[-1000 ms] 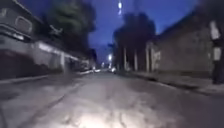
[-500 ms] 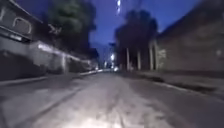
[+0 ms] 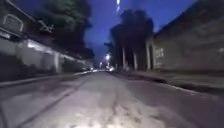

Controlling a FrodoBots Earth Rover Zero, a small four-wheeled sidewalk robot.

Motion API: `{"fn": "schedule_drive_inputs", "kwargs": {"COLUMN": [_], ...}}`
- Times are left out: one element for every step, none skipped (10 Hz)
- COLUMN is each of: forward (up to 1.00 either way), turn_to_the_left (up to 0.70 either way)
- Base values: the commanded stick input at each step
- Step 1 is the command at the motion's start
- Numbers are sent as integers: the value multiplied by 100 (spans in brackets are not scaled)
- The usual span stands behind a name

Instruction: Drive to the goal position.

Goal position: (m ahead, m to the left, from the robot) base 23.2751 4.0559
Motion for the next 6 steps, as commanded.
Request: {"fn": "schedule_drive_inputs", "kwargs": {"forward": [85,85,85,85,85,85], "turn_to_the_left": [1,1,1,1,1,1]}}
